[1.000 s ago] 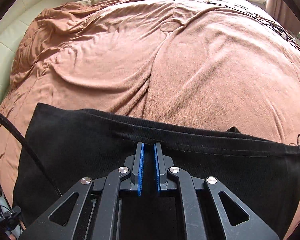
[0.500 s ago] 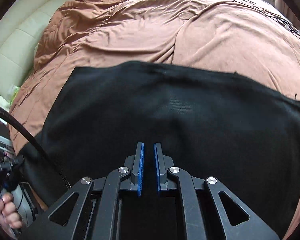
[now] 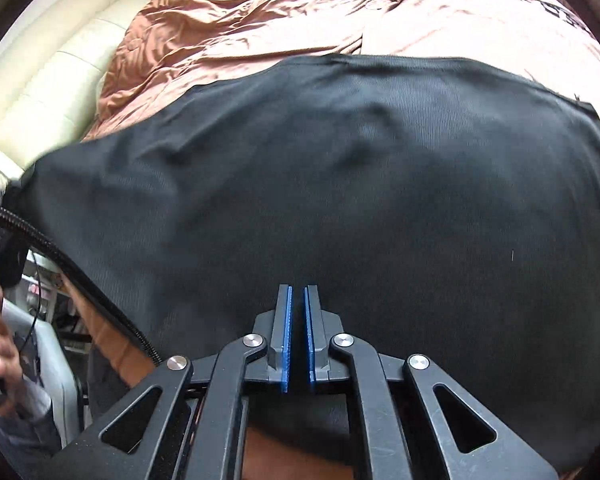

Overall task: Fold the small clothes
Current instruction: 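Lift the gripped edge with both grippers and fold it over the bundle, then lay the folded edge down and open both grippers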

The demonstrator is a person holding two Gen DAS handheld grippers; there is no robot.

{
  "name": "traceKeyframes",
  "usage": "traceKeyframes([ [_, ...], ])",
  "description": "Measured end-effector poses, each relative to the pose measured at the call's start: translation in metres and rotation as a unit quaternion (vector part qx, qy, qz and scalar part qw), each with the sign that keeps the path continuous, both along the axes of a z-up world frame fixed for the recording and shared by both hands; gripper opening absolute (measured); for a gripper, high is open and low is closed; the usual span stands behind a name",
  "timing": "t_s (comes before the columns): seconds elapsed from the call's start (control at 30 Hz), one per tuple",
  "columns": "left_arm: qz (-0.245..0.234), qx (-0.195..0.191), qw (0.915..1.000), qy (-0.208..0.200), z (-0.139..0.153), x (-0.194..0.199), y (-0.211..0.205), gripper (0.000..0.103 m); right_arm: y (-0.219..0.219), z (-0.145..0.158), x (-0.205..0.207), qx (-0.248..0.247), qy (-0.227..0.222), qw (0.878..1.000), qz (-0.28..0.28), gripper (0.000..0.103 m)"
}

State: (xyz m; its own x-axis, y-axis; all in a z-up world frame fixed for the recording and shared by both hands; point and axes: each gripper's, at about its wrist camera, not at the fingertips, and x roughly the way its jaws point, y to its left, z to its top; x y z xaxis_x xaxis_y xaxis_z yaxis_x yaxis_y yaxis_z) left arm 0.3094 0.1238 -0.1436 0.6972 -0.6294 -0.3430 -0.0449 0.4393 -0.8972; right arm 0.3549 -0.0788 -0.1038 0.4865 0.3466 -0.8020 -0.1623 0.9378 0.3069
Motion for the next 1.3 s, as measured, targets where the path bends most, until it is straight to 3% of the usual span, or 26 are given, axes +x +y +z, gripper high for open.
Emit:
traceKeyframes([
  [0.47, -0.056, 0.008, 0.9973, -0.048, 0.055, 0.026, -0.053, 0.004, -0.007, -0.004, -0.044, 0.039, -0.004, 0.998, 0.039, 0.002],
  [0.87, -0.123, 0.023, 0.9898, -0.069, 0.083, 0.047, -0.122, 0.004, -0.080, 0.029, -0.067, 0.056, -0.057, 0.997, -0.024, 0.005],
  [0.97, -0.146, 0.025, 0.9864, -0.072, 0.086, 0.050, -0.145, 0.004, -0.102, 0.036, -0.077, 0.057, -0.069, 0.995, -0.040, 0.025],
  [1.0, -0.154, 0.026, 0.9852, -0.072, 0.087, 0.051, -0.153, 0.004, -0.105, 0.037, -0.082, 0.055, -0.075, 0.995, -0.046, 0.045],
  [1.03, -0.162, 0.026, 0.9838, -0.073, 0.088, 0.051, -0.160, 0.004, -0.113, 0.039, -0.087, 0.056, -0.083, 0.994, -0.052, 0.059],
  [1.3, -0.226, 0.041, 0.9711, -0.065, 0.080, 0.052, -0.225, 0.005, -0.149, 0.044, -0.131, 0.075, -0.108, 0.987, -0.087, 0.060],
])
